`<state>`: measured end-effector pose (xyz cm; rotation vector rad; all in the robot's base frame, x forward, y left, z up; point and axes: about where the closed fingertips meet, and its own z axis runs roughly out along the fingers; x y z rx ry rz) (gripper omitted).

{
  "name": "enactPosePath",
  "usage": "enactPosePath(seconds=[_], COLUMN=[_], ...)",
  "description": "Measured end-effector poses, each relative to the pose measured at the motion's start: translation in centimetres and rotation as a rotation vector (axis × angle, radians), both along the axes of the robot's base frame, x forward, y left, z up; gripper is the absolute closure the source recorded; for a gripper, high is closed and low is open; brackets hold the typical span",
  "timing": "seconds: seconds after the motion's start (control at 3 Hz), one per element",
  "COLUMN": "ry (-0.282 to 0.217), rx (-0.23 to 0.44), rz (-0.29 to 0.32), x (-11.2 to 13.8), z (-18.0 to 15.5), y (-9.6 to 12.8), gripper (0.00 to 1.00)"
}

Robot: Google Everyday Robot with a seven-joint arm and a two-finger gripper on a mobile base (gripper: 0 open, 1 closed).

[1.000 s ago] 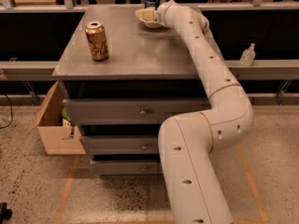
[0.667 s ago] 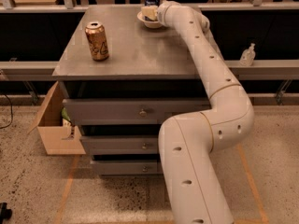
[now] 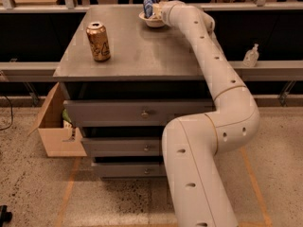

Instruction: Pick pepsi can from paper bowl and place on counter

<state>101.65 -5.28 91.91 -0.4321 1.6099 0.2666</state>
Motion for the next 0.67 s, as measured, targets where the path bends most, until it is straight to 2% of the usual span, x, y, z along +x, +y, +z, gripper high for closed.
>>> enactPosePath(seconds=[0.33, 0.67], ry=[-0.005, -0.001], rx=[-0.012, -0.027], rz=[-0.010, -0.025], x=[0.00, 0.02], z=[0.28, 0.39], y=[-0.39, -0.90], gripper=[0.27, 0.04])
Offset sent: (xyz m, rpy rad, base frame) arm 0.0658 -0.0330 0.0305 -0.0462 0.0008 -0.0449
